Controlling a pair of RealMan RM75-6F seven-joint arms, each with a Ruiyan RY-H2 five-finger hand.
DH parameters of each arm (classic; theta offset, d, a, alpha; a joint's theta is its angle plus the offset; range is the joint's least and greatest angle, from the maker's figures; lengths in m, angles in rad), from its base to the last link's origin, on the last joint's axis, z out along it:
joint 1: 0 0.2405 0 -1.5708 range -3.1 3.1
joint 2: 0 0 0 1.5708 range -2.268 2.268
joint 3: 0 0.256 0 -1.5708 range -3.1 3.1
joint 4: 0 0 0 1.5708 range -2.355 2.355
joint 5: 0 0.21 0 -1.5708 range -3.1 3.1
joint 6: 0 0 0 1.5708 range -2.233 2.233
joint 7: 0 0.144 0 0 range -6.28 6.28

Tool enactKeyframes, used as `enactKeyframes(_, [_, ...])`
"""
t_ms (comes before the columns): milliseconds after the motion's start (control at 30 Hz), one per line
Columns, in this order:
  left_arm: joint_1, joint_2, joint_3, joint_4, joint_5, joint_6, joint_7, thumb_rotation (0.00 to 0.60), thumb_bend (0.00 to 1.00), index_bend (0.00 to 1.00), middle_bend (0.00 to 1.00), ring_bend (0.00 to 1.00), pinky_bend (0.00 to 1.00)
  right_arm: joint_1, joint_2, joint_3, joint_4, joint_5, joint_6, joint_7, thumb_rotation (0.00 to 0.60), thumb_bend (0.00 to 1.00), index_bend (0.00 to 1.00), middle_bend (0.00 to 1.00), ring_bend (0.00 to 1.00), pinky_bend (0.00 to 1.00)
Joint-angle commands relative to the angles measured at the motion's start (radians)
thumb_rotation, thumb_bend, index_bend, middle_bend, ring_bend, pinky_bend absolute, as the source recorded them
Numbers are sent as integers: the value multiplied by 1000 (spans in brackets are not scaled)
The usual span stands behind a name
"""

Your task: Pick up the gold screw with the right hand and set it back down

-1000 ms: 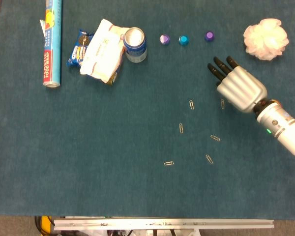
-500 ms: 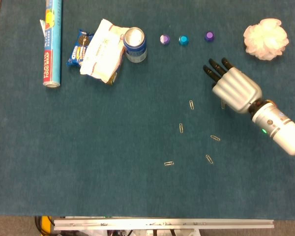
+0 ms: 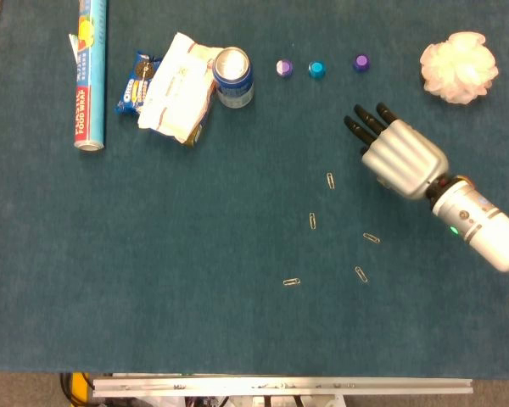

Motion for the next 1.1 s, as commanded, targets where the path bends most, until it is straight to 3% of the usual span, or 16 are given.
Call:
enactKeyframes(33, [-1, 0, -2, 1, -3, -2, -1, 600, 84, 373, 294, 221, 411, -4, 15, -9, -25, -19, 15, 3, 600, 290, 590, 105, 0, 183])
enactKeyframes(700, [-6, -6, -7, 2, -17, -13, 20, 600, 84, 373, 294, 221, 411, -30, 52, -64, -128, -146, 66, 2, 600, 290, 590, 107, 0, 183])
enactKeyframes(1100, [-4, -7, -7, 2, -16, -8, 24, 600, 85, 373, 294, 221, 411, -41, 43, -83, -135, -186, 56, 8, 600, 290, 593, 108, 0, 183])
